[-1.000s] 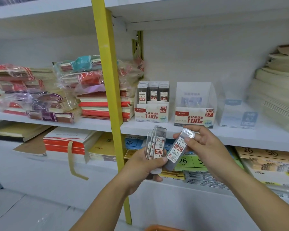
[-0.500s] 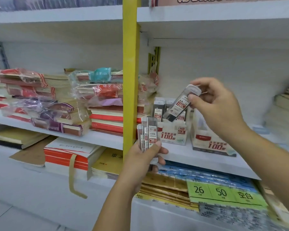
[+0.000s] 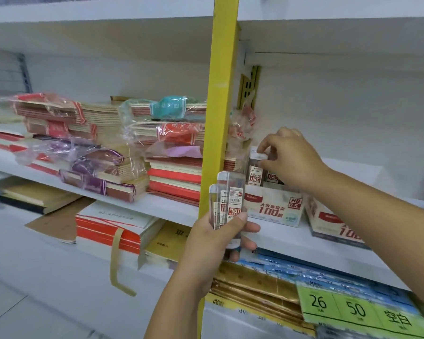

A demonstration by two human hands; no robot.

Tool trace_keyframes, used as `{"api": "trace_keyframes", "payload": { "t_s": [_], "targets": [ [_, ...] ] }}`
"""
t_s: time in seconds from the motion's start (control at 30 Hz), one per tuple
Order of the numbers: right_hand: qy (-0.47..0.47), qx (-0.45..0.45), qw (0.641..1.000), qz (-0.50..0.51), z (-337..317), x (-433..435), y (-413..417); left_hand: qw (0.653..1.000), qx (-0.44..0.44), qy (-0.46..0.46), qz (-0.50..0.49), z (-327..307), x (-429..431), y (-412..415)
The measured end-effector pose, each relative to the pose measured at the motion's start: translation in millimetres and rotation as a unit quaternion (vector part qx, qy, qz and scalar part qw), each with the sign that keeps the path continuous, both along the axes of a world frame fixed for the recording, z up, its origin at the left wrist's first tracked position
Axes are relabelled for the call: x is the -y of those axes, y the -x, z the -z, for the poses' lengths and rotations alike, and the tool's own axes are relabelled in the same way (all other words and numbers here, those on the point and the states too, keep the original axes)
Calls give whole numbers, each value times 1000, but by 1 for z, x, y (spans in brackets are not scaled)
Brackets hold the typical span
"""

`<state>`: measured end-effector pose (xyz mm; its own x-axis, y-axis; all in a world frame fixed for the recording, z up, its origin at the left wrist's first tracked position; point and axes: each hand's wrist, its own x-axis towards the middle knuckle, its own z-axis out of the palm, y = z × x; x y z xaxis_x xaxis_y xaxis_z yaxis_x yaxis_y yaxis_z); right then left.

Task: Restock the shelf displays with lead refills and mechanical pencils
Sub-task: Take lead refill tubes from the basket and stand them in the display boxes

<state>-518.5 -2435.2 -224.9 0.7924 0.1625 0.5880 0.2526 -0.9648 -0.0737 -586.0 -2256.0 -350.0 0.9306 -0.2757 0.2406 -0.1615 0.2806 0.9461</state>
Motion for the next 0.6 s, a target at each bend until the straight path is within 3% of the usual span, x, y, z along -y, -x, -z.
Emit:
{"api": "trace_keyframes", "payload": {
  "t_s": [0.07,0.13,0.2,0.27,0.33,0.53,0.6],
  "targets": [
    [23,30,999,16,-2,0,8,1000,1,4,4,-2,-1,2],
    [-17,31,999,-22,-2,-1,26,1000,11,6,12,-4,-3,5],
    [-129,-56,983,-120,2,-7,50,999,23,3,24,-7,-3,7],
    [-226,-177,937,-199,10,-14,72,999,28,-2,38,-9,-1,11],
    [-268,-219,912,-223,18,-16,82,998,34,-12,50,-10,2,13],
    [-337,-152,907,-200,23,-6,89,996,39,-13,75,-8,6,15],
    [-401,-143,884,-193,23,3,89,997,33,0,72,-7,2,13]
  ]
}}
